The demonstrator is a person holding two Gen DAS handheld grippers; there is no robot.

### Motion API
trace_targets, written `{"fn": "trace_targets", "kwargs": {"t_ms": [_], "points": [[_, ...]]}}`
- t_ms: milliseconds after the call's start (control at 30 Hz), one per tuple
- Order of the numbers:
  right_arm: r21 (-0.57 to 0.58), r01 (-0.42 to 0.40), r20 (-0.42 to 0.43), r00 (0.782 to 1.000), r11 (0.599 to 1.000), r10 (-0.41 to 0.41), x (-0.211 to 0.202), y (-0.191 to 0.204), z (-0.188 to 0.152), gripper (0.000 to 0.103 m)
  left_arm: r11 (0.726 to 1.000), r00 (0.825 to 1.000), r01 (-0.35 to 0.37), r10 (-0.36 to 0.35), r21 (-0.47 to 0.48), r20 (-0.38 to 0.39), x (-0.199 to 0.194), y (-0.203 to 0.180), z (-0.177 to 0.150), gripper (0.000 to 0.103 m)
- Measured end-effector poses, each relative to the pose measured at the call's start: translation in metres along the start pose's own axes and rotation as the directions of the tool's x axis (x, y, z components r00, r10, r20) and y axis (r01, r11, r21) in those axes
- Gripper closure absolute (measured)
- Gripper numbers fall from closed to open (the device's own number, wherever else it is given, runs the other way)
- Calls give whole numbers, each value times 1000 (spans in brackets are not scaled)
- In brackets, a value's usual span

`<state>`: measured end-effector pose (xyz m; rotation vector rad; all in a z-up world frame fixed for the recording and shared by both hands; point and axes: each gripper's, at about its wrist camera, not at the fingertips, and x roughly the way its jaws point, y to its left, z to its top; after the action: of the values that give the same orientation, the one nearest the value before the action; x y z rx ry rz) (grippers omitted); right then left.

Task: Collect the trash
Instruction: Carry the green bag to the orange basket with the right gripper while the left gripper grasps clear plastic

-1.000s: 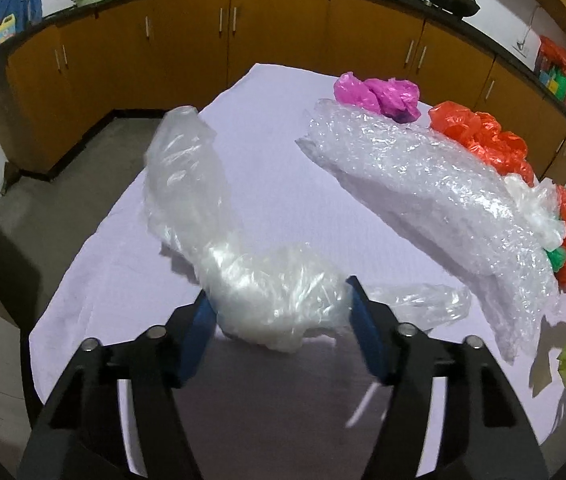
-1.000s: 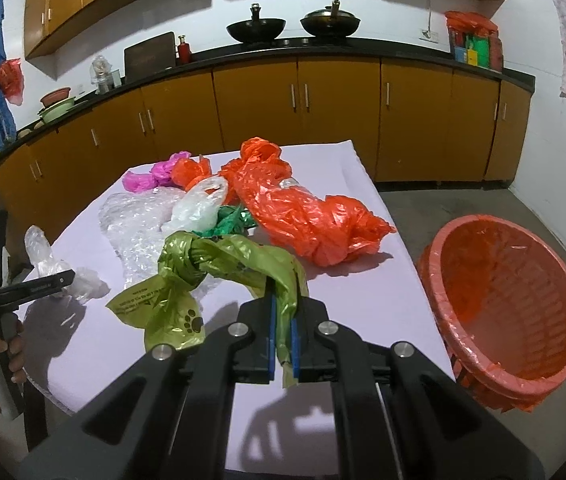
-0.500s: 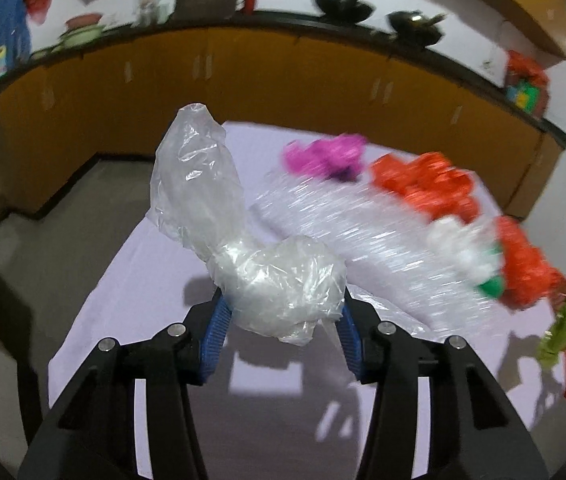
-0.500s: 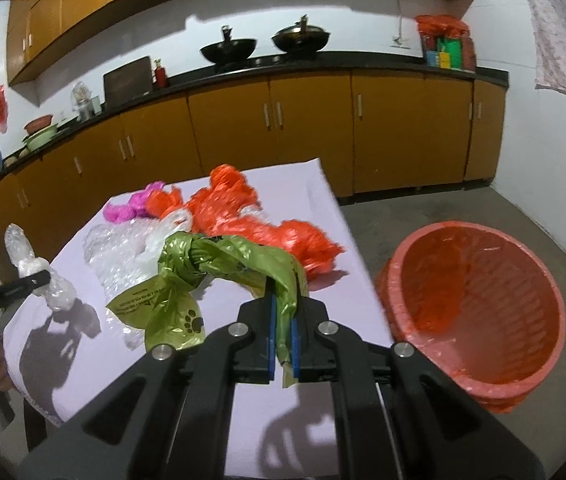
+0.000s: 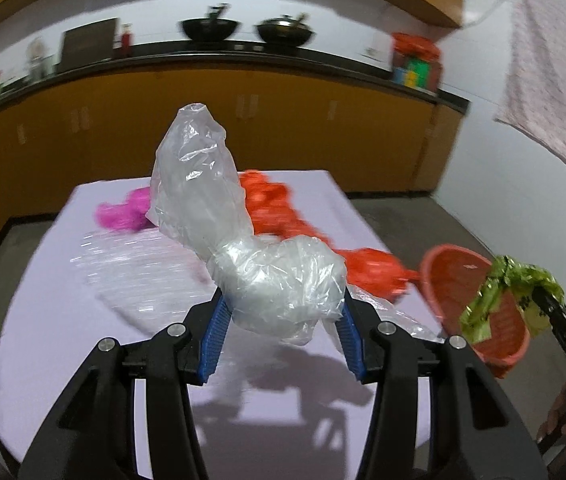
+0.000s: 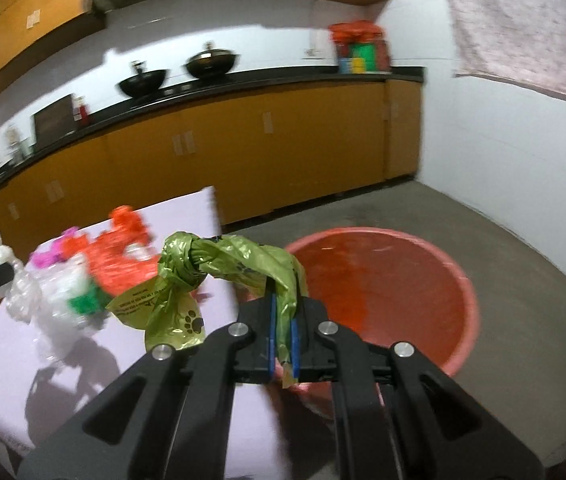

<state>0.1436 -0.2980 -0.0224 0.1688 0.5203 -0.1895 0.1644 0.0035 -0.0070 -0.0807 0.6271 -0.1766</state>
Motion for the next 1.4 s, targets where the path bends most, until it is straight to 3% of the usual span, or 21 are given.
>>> {"fn": "trace_targets", "kwargs": {"t_ms": [300,633,1200,1367,1400], "points": [[116,147,14,989,982,-150,8,-59,8,96,979,989,144,-138,146,-55,35,-92,-1,53],[190,240,-9,970,952,-243,30,-94,11,96,941,967,245,-220,233,-127,78,-151,-2,53],[225,250,-48,968,942,-245,69,-122,11,96,892,936,331,-268,307,-230,125,-206,-10,52],[230,232,-45,973,945,-228,71,-124,10,89,891,930,341,-273,302,-245,131,-207,-9,47],[229,230,-44,973,946,-226,71,-123,9,83,890,929,342,-273,301,-249,132,-206,-9,45]]}}
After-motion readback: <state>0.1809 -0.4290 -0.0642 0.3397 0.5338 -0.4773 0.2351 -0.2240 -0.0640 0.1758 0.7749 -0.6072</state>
